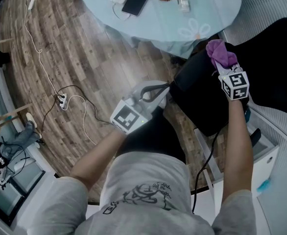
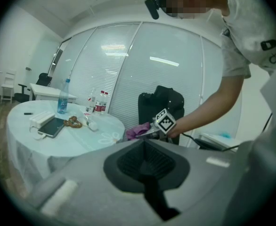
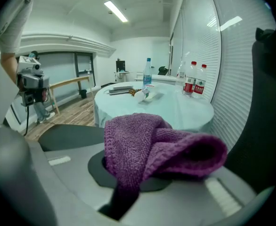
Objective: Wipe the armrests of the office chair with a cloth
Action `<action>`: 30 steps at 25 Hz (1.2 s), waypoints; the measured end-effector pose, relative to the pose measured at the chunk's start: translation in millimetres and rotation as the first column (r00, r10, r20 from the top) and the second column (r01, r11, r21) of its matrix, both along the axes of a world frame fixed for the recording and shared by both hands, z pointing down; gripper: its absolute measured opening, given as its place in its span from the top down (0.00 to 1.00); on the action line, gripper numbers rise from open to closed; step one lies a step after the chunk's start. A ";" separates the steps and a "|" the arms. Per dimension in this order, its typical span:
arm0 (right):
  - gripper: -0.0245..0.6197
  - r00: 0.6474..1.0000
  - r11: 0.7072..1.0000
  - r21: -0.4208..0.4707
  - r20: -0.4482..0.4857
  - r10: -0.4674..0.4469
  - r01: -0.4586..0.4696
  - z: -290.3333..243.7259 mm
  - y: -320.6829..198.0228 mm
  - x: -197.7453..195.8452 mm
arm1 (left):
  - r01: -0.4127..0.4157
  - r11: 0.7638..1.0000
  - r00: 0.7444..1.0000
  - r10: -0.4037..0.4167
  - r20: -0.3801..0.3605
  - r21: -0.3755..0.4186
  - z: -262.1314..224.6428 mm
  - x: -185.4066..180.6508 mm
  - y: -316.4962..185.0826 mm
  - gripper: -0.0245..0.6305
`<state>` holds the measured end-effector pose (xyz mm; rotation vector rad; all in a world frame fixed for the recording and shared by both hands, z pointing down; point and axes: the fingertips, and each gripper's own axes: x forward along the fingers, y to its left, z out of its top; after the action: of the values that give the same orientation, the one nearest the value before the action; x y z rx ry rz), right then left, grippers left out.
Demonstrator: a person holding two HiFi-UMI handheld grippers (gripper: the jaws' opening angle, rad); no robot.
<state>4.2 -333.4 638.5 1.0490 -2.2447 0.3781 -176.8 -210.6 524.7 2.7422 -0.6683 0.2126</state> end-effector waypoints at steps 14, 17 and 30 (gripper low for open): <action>0.90 0.994 0.980 0.180 0.058 -0.097 0.085 -145.6 43.4 -71.7 | 0.113 0.989 0.991 -0.105 -0.086 0.094 -125.9 -26.4 -15.1 0.96; 0.90 0.988 0.967 0.227 0.070 -0.137 0.118 -196.3 60.6 -97.2 | 0.134 0.980 0.986 -0.116 -0.120 0.151 -168.9 -29.8 -14.6 0.96; 0.90 0.971 0.918 0.396 0.203 -0.124 0.035 -386.8 126.3 -164.6 | 0.158 0.962 0.972 -0.111 -0.207 0.222 -318.2 -45.5 17.7 0.96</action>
<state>-160.3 -207.1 251.7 1.1529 -2.6297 0.0069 -222.3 -193.0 206.6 2.8748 -0.8716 -0.1749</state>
